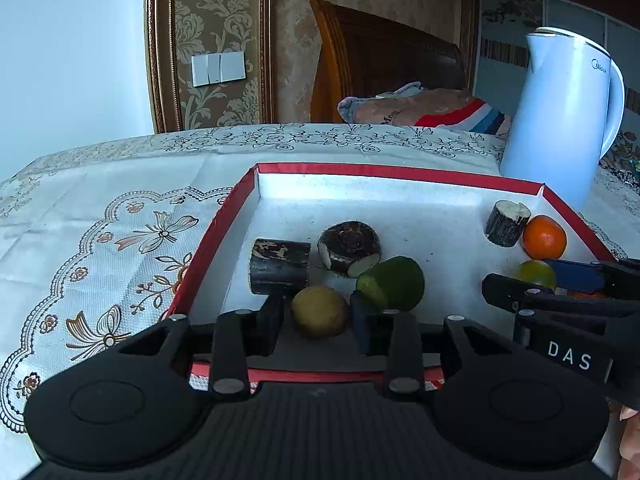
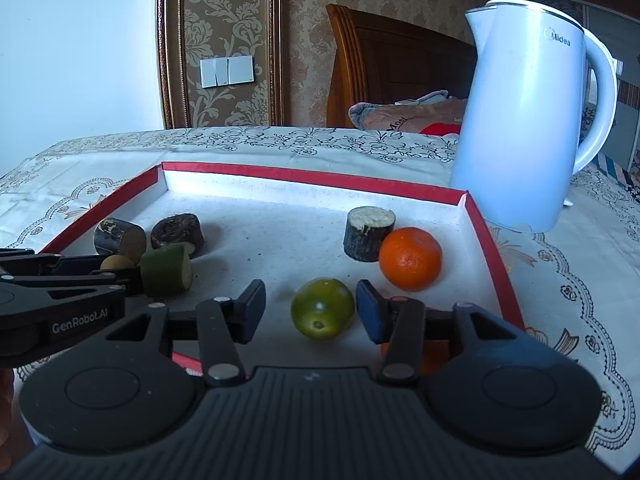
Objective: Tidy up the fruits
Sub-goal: 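Lower and open left tool releasing the kiwi while right tool releases the lime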
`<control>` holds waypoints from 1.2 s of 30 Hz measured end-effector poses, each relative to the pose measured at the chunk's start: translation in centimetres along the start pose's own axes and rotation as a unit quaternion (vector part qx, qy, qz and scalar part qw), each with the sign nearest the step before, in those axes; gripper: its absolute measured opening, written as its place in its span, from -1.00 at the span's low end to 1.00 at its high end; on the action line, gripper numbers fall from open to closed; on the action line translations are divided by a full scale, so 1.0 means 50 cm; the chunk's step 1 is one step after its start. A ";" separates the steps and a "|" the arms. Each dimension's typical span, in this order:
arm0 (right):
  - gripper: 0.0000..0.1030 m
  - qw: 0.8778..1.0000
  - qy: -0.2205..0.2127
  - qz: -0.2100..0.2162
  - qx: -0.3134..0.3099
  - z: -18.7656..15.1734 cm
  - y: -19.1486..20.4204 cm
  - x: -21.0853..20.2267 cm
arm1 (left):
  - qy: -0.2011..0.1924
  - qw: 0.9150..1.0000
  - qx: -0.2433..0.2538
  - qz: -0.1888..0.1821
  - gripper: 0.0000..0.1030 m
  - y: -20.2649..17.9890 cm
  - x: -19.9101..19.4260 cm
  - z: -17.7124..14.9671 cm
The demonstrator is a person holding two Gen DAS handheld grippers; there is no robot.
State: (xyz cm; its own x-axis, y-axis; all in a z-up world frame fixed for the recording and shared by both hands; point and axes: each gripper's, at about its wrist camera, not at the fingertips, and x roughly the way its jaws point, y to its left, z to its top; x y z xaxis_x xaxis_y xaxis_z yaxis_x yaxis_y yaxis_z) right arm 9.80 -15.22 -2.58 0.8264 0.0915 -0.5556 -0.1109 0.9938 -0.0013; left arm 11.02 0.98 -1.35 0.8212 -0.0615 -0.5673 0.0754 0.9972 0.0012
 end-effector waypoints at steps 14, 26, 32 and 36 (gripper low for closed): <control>0.49 1.000 -0.015 -0.004 0.006 -0.005 -0.006 -0.018 | 0.001 1.000 -0.002 0.004 0.48 0.004 -0.001 -0.005; 0.77 0.999 -0.029 -0.005 0.022 -0.007 -0.024 -0.039 | -0.007 1.000 0.006 0.006 0.48 -0.002 -0.015 -0.012; 0.84 0.999 -0.031 -0.003 0.020 -0.006 -0.026 -0.044 | -0.008 1.000 -0.002 -0.002 0.48 0.001 -0.023 -0.012; 0.89 0.999 -0.035 -0.005 0.023 -0.006 -0.030 -0.048 | -0.008 1.000 -0.003 -0.004 0.48 0.002 -0.027 -0.013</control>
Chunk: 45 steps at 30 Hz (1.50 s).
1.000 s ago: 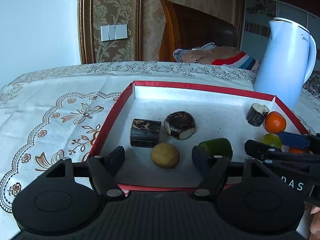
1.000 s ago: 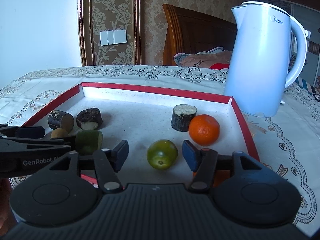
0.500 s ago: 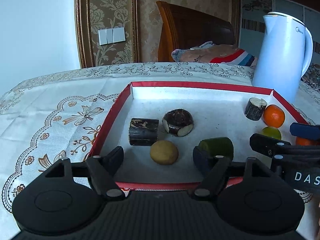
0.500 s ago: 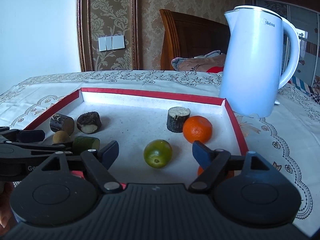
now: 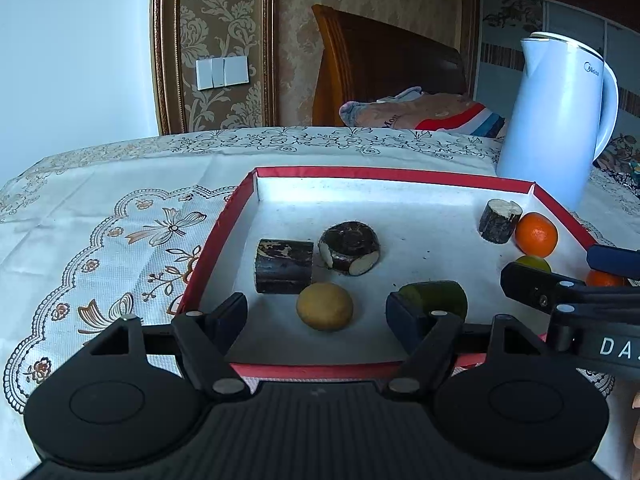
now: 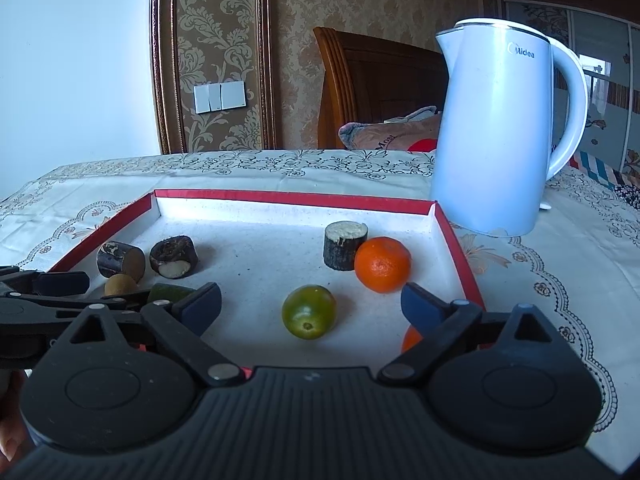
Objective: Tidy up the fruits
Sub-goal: 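Lower and open left tool releasing the kiwi while right tool releases the lime, then withdraw both open tools from the tray, then move left tool to another brown kiwi while right tool approaches a green tomato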
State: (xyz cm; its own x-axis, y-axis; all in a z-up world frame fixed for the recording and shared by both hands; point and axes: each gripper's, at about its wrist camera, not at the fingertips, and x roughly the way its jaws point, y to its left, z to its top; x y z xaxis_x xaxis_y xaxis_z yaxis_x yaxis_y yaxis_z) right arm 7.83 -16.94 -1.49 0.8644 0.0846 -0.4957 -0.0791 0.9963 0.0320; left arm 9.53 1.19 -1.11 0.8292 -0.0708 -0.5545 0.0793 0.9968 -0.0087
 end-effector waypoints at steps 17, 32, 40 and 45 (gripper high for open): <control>0.97 1.000 -0.012 0.008 0.007 -0.005 -0.013 -0.026 | -0.004 1.000 0.002 -0.005 0.48 -0.003 -0.022 -0.009; 1.00 0.997 -0.045 0.012 0.065 -0.033 -0.085 -0.123 | -0.042 0.998 0.009 -0.042 0.52 -0.016 -0.107 -0.033; 1.00 0.991 -0.057 -0.013 0.124 -0.059 -0.177 -0.183 | -0.030 0.994 0.016 -0.100 0.53 -0.033 -0.142 -0.060; 1.00 0.992 -0.032 -0.030 0.119 -0.089 -0.225 -0.208 | -0.016 0.992 0.034 -0.120 0.53 -0.058 -0.143 -0.074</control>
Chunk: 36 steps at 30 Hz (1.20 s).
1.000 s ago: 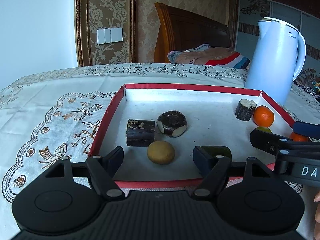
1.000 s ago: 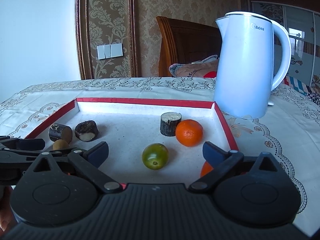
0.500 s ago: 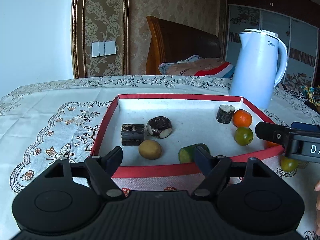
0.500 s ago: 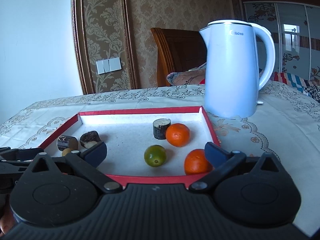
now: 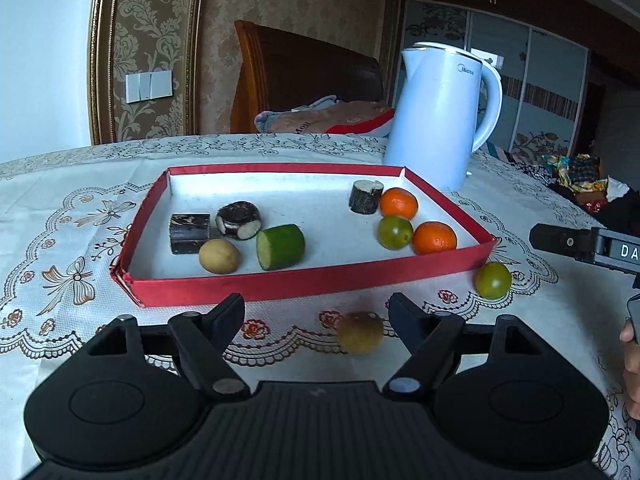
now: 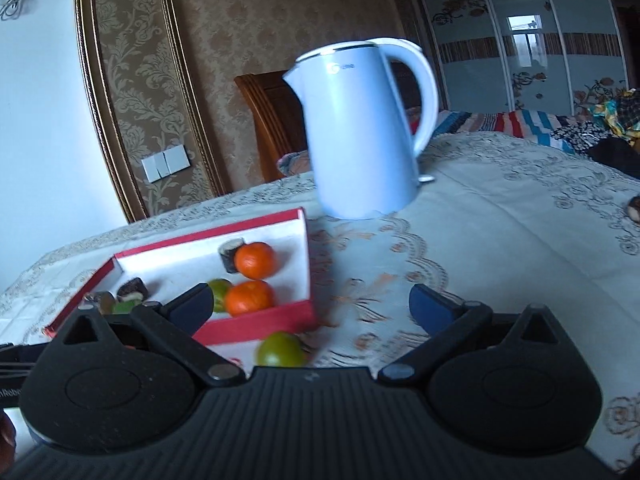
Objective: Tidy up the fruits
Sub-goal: 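Move left tool to another brown kiwi while right tool approaches a green tomato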
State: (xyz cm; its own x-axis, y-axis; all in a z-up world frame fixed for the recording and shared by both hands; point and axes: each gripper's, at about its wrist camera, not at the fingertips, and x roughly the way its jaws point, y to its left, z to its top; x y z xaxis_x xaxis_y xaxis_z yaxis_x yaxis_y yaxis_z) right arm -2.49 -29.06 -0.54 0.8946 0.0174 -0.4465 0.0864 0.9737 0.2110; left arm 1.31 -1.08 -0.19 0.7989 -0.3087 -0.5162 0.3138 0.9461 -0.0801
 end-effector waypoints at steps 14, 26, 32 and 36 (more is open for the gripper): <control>1.00 0.994 0.042 -0.023 -0.101 -0.025 0.035 0.022 | 0.044 0.998 0.028 0.029 0.53 -0.040 0.042 -0.006; 1.00 0.992 0.074 -0.014 -0.101 -0.019 0.050 0.070 | 0.064 0.996 0.037 0.045 0.53 -0.049 0.060 -0.007; 1.00 0.991 0.084 -0.012 -0.102 -0.019 0.053 0.082 | 0.065 0.996 0.031 0.059 0.53 -0.060 0.068 -0.004; 1.00 0.991 0.089 -0.013 -0.103 -0.018 0.058 0.092 | 0.066 0.996 0.023 0.061 0.53 -0.060 0.070 -0.003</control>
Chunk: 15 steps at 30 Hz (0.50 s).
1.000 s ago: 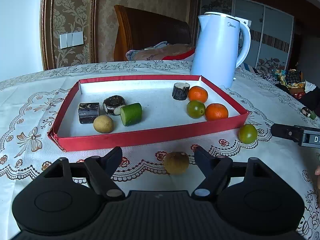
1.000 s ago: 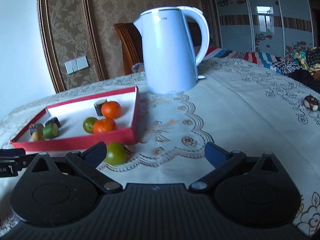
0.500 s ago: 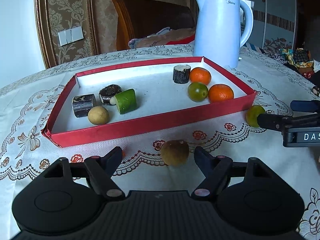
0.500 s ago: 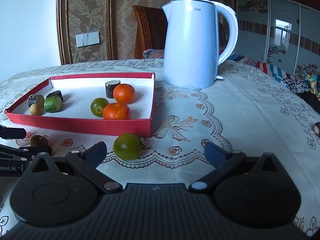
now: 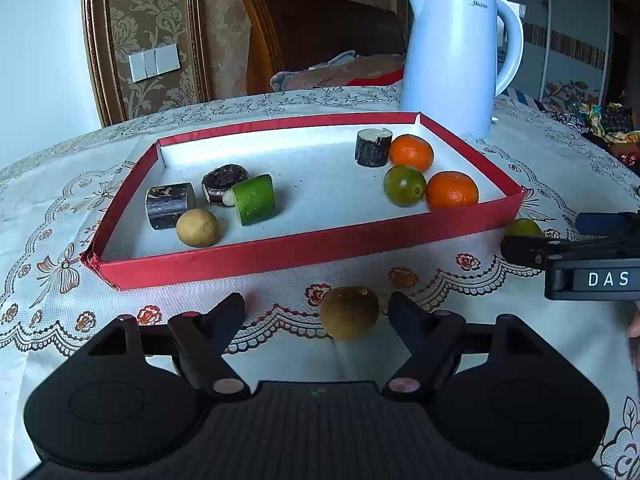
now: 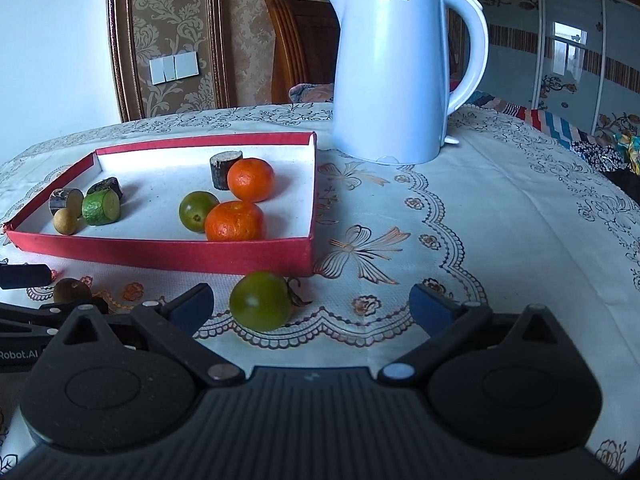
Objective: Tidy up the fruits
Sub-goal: 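Move left tool to another brown kiwi while right tool approaches a green tomato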
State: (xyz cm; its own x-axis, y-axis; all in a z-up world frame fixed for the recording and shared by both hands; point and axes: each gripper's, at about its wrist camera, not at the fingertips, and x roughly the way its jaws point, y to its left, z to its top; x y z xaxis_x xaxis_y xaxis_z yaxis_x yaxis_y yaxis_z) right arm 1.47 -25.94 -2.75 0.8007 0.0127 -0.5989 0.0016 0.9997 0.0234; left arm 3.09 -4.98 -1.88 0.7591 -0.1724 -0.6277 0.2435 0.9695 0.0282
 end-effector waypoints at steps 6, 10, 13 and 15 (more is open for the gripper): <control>1.00 1.000 0.010 0.002 0.007 0.000 -0.004 0.008 | 0.002 1.000 -0.005 0.004 0.62 0.001 0.002 0.000; 1.00 1.000 0.017 0.003 0.001 0.001 0.000 0.014 | 0.001 1.000 -0.009 0.006 0.63 0.002 0.002 0.000; 1.00 1.000 0.023 0.003 -0.005 0.001 0.005 0.019 | 0.001 1.000 -0.011 0.010 0.63 0.001 0.003 0.000; 1.00 1.000 0.023 0.006 -0.005 0.002 0.006 0.021 | 0.001 1.000 -0.012 0.009 0.63 0.002 0.003 0.000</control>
State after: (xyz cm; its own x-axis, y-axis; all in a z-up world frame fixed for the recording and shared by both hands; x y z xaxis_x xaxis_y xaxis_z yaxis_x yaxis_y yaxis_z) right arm 2.36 -25.61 -3.28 0.7725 0.0260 -0.6345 -0.0142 0.9996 0.0236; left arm 3.24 -4.90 -1.97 0.7626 -0.1541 -0.6282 0.2153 0.9763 0.0217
